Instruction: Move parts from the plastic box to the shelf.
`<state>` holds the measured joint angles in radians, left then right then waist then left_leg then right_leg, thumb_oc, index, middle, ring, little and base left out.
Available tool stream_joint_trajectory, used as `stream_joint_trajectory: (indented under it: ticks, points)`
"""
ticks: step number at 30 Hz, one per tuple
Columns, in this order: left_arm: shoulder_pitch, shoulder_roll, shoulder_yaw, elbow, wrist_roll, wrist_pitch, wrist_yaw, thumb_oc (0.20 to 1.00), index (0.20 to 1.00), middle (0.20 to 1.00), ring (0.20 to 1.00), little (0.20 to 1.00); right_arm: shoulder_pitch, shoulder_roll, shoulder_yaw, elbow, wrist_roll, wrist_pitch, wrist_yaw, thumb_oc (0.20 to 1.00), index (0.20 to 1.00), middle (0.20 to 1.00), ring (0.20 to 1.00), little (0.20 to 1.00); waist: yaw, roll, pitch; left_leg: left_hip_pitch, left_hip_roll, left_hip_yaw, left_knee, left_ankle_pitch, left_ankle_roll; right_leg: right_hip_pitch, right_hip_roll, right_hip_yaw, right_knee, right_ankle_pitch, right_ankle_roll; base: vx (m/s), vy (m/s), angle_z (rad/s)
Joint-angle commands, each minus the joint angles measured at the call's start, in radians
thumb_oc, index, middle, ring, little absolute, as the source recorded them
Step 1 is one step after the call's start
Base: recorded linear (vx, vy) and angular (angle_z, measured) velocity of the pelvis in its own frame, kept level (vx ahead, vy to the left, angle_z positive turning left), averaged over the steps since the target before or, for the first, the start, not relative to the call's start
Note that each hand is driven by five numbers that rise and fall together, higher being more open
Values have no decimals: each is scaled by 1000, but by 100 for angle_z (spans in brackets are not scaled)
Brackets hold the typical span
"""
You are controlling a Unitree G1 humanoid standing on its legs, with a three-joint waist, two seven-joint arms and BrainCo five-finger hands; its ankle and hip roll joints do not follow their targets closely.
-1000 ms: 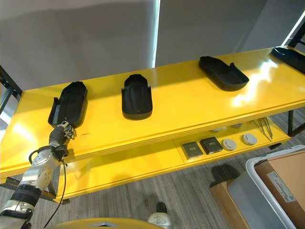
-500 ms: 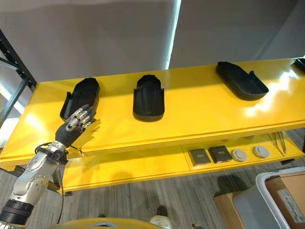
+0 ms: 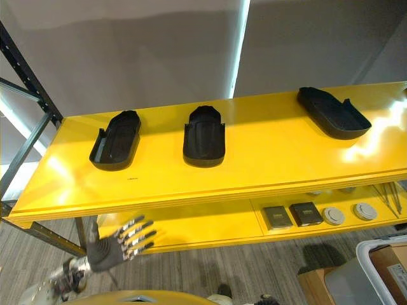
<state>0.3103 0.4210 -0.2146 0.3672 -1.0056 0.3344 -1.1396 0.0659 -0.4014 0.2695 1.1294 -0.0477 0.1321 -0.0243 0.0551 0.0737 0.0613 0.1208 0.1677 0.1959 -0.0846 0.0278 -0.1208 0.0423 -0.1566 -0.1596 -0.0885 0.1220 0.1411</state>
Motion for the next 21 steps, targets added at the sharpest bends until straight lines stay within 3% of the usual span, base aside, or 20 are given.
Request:
stream_joint_trajectory:
  ticks: [1, 3, 5, 7, 9, 12, 21]
  points:
    - [-30, 24, 32, 59, 136, -65, 65, 1000, 1000, 1000, 1000, 1000, -52, -31, 4, 12, -44, 3, 18, 1000, 1000, 1000, 1000, 1000, 15, -39, 61, -56, 28, -33, 70, 22, 32, 36, -50, -27, 50, -44, 14, -43, -23, 13]
    - [-15, 6, 48, 222, 206, -124, 185, 1000, 1000, 1000, 1000, 1000, -54, -27, -4, 15, -42, 7, 23, 1000, 1000, 1000, 1000, 1000, 25, -42, 60, -56, 27, -45, 67, 23, 34, 39, -49, -36, 51, -46, 13, -9, -29, 12]
    - [-19, -12, 57, 304, 246, -132, 235, 1000, 1000, 1000, 1000, 1000, -57, -19, -8, 23, -42, 6, 22, 1000, 1000, 1000, 1000, 1000, 29, -45, 59, -54, 26, -51, 64, 23, 36, 42, -49, -42, 51, -48, 13, 8, -32, 12]
    - [-41, -60, 85, 449, 297, -202, 329, 1000, 1000, 1000, 1000, 1000, -70, 0, -14, 47, -40, 6, 19, 1000, 1000, 1000, 1000, 1000, 35, -51, 53, -53, 26, -56, 59, 26, 38, 46, -47, -50, 49, -49, 10, 9, -40, 11]
    - [-63, -85, 100, 530, 286, -237, 427, 1000, 1000, 1000, 1000, 1000, -72, 16, -18, 59, -37, 5, 8, 1000, 1000, 1000, 1000, 1000, 36, -53, 51, -52, 24, -61, 57, 26, 39, 47, -47, -53, 50, -48, 11, 11, -25, 9]
    - [-140, -148, 163, 763, 333, -368, 606, 1000, 1000, 1000, 1000, 1000, -78, 71, -7, 93, -16, 2, -33, 1000, 1000, 1000, 1000, 1000, 34, -72, 42, -52, 23, -66, 58, 24, 40, 50, -46, -56, 49, -49, 11, 41, -54, 7]
    - [-200, -188, 131, 813, 463, -518, 844, 1000, 1000, 1000, 1000, 1000, -54, 113, -5, 126, 18, -25, -70, 1000, 1000, 1000, 1000, 1000, 10, -85, 36, -41, 29, -51, 57, 20, 38, 54, -36, -42, 40, -46, 8, 14, -9, 1]
